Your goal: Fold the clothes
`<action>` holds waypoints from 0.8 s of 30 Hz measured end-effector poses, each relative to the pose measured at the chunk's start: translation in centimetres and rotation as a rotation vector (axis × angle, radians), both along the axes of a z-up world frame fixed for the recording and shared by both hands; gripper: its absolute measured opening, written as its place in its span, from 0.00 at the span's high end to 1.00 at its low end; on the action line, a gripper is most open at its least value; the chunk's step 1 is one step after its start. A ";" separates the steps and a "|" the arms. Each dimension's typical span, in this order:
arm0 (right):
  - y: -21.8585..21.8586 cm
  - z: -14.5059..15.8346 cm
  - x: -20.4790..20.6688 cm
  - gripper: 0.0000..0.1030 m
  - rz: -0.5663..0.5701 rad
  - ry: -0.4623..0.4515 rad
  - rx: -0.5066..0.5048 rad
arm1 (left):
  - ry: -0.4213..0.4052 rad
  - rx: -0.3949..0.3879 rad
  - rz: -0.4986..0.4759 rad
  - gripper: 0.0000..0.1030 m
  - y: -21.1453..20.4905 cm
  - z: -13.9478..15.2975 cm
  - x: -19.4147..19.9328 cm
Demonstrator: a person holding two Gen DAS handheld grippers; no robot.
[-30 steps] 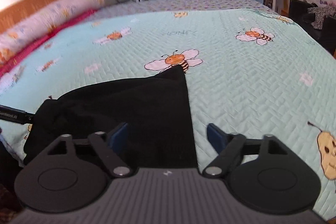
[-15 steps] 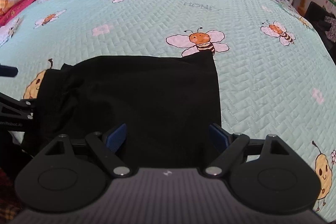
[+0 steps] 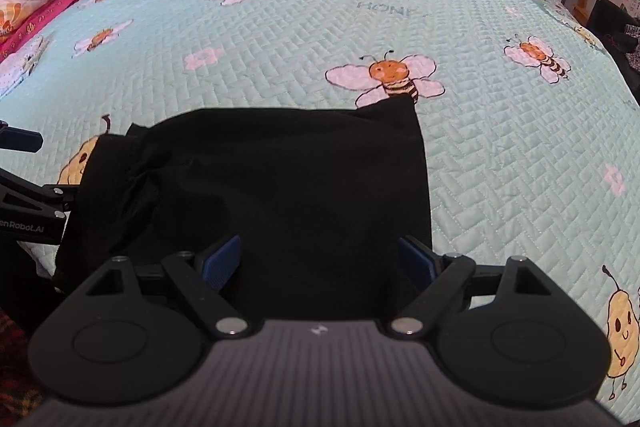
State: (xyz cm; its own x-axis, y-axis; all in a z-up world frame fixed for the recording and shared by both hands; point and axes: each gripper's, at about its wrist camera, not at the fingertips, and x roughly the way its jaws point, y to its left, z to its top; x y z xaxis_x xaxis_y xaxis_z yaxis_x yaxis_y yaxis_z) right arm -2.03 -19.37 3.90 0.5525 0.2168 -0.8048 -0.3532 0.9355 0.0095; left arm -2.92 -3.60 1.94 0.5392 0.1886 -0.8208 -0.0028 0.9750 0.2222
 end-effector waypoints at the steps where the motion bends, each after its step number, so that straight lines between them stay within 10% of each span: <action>1: -0.2 0.2 0.0 0.17 -0.002 -0.003 0.008 | -0.007 -0.012 0.000 0.12 0.1 0.3 -0.1; 9: -7.4 1.1 0.8 0.17 -0.086 -0.006 0.266 | 0.003 -0.314 0.143 0.13 5.1 -1.7 -0.5; 15: -15.0 -4.2 3.5 0.15 -0.171 0.177 0.521 | 0.035 -0.585 0.283 0.13 9.8 -4.8 -0.4; 24: -15.4 -8.0 5.0 0.09 -0.027 0.237 0.712 | 0.048 -0.740 0.222 0.09 10.8 -6.5 1.7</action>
